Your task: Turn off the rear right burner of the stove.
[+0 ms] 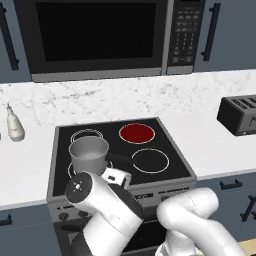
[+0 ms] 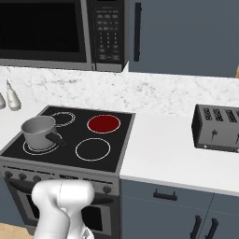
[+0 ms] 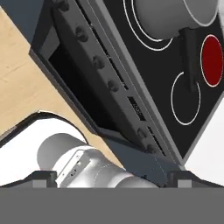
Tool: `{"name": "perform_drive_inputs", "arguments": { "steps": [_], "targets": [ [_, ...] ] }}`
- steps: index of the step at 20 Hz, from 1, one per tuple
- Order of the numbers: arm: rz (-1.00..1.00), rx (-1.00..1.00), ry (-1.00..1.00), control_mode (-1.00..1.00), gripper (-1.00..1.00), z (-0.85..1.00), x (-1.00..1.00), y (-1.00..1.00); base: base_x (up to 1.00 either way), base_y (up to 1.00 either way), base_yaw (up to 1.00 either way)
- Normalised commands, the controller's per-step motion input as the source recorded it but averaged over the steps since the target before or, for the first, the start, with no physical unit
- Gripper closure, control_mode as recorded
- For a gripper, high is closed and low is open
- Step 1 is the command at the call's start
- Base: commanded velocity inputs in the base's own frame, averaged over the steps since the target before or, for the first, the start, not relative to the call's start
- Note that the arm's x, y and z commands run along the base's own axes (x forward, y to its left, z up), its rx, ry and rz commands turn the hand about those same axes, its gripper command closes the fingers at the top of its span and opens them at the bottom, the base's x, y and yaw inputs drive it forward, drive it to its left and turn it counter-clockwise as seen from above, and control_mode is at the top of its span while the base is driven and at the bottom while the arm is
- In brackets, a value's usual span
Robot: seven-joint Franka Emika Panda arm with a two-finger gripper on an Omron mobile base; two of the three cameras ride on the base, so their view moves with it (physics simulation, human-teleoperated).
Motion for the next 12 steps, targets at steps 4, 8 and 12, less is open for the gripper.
{"name": "perform_drive_inputs", "arguments": {
  "steps": [4,8,12],
  "targets": [
    [0.03,-0.22,-0.26,-1.00,-1.00,-0.99,-0.50,0.00,0.00,0.00,0.00],
    [0.00,-0.12,-0.41,-1.00,-1.00,-0.84,-0.11,0.00,0.00,0.00,0.00],
    [0.00,0.00,-0.39,-1.00,-1.00,-0.48,0.12,0.00,0.00,0.00,0.00]
  ]
}}
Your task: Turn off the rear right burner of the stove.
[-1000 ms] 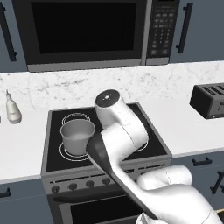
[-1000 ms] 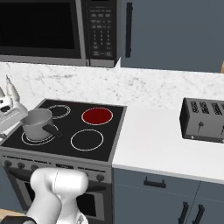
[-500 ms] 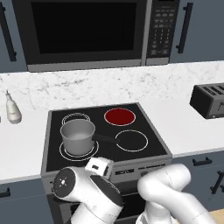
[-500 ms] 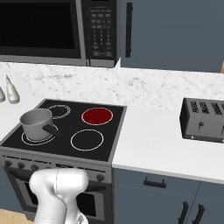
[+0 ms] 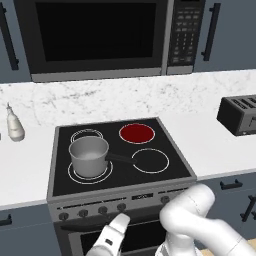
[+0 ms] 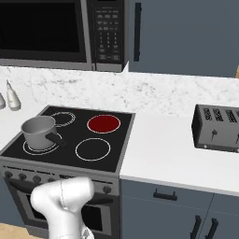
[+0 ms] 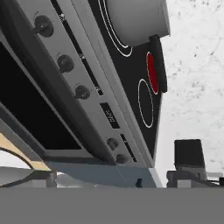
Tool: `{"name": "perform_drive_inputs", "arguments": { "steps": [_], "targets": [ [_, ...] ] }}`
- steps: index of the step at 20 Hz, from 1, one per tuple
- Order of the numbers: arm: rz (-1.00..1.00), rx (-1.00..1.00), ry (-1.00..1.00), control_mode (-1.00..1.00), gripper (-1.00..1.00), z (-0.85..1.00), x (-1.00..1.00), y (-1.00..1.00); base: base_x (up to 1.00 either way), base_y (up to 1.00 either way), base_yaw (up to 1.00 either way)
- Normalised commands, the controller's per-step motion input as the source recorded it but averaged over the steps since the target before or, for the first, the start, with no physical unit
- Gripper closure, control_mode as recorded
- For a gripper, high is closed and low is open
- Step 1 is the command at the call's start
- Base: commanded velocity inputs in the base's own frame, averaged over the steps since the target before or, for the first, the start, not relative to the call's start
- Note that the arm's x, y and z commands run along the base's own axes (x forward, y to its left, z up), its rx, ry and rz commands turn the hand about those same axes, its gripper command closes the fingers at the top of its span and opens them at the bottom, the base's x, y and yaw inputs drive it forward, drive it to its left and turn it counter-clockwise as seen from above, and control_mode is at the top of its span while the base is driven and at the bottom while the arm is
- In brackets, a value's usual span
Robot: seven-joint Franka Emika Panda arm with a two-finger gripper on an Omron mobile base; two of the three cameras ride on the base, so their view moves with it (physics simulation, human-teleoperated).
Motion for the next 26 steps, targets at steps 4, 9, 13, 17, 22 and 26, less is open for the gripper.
{"name": "perform_drive_inputs", "arguments": {
  "steps": [4,9,13,17,22,26],
  "targets": [
    [0.04,0.12,-0.35,-1.00,-1.00,-0.30,0.03,-0.03,0.00,0.00,0.00],
    [0.00,0.29,-0.29,-1.00,-1.00,-0.01,0.02,-0.12,0.00,0.00,0.00],
    [0.00,0.28,-0.23,-1.00,-1.00,0.00,0.05,-0.15,0.00,0.00,0.00],
    [0.04,0.32,-0.19,-1.00,-1.00,0.00,0.05,-0.06,0.00,0.00,0.00],
    [0.03,0.17,-0.09,-1.00,-1.00,0.00,0.28,0.00,0.00,0.00,0.00],
    [0.00,-0.02,0.00,-1.00,-1.00,-0.07,0.22,-0.01,0.00,0.00,0.00]
  ]
}}
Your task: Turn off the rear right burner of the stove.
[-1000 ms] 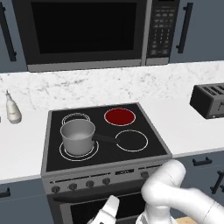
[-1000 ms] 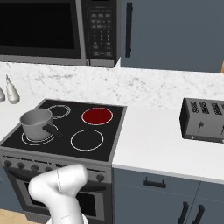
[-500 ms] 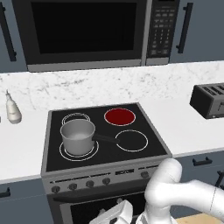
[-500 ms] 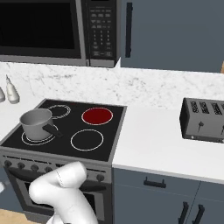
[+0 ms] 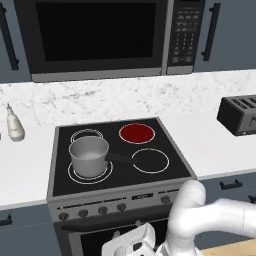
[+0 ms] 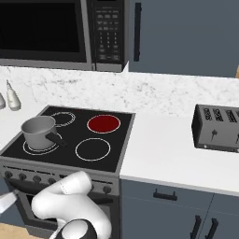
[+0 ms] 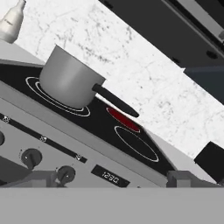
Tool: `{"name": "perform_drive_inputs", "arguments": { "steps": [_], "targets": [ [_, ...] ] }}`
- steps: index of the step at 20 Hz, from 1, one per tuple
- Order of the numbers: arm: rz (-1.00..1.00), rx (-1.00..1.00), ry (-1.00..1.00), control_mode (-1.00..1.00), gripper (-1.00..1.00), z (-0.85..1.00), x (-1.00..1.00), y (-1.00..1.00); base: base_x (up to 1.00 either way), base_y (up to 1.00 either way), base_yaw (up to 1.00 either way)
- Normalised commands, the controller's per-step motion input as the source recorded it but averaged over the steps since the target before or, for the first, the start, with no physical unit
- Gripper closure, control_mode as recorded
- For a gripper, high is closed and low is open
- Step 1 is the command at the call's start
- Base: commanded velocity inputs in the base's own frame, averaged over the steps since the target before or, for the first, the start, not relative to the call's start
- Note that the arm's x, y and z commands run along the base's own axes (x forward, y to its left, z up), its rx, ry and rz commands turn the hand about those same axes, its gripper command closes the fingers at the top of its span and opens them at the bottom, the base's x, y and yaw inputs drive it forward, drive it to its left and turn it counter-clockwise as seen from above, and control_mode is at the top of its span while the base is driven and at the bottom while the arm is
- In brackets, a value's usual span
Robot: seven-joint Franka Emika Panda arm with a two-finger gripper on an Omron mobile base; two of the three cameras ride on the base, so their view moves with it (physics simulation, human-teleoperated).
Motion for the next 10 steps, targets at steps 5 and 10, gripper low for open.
{"name": "perform_drive_inputs", "arguments": {
  "steps": [5,10],
  "targets": [
    [0.00,-0.01,0.00,-1.00,-1.00,-0.04,0.40,-0.01,0.00,0.00,0.00],
    [0.01,0.00,0.00,-1.00,-1.00,-0.09,0.48,-0.02,0.00,0.00,0.00]
  ]
}}
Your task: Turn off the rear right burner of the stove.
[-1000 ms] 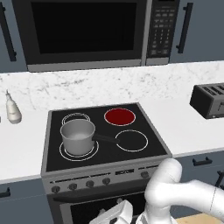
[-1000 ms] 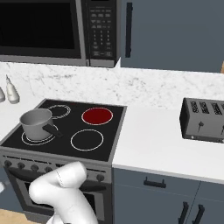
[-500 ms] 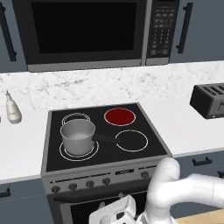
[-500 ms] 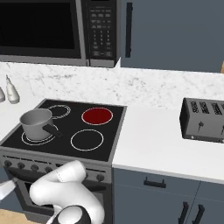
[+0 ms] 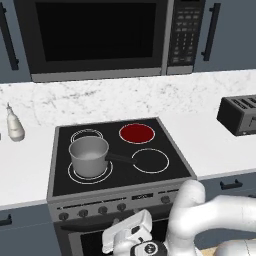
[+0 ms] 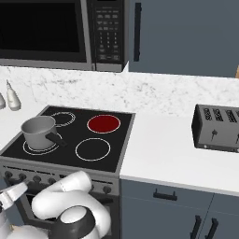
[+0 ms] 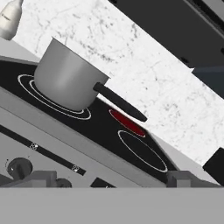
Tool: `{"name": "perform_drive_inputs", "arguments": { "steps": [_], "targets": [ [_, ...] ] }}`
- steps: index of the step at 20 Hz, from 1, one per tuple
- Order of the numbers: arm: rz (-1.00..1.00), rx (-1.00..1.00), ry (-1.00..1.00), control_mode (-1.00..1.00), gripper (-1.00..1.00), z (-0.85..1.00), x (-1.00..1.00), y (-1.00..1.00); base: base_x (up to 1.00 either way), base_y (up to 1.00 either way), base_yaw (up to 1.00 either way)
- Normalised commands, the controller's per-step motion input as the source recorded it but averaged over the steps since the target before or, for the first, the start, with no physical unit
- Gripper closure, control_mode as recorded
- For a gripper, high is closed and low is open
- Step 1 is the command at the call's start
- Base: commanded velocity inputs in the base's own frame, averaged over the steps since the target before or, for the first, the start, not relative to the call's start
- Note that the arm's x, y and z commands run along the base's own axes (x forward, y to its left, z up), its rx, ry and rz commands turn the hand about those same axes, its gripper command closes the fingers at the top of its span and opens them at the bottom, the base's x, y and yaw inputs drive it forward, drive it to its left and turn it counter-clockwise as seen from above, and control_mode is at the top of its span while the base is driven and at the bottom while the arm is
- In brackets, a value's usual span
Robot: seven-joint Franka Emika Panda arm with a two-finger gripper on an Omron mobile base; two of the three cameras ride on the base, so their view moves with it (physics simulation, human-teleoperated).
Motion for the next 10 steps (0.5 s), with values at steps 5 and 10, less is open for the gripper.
{"name": "perform_drive_inputs", "arguments": {
  "steps": [5,10],
  "targets": [
    [0.05,0.01,-0.01,-1.00,-1.00,-0.33,0.21,0.01,0.00,0.00,0.00],
    [0.06,0.00,-0.01,-1.00,-1.00,-0.34,0.18,0.16,0.00,0.00,0.00]
  ]
}}
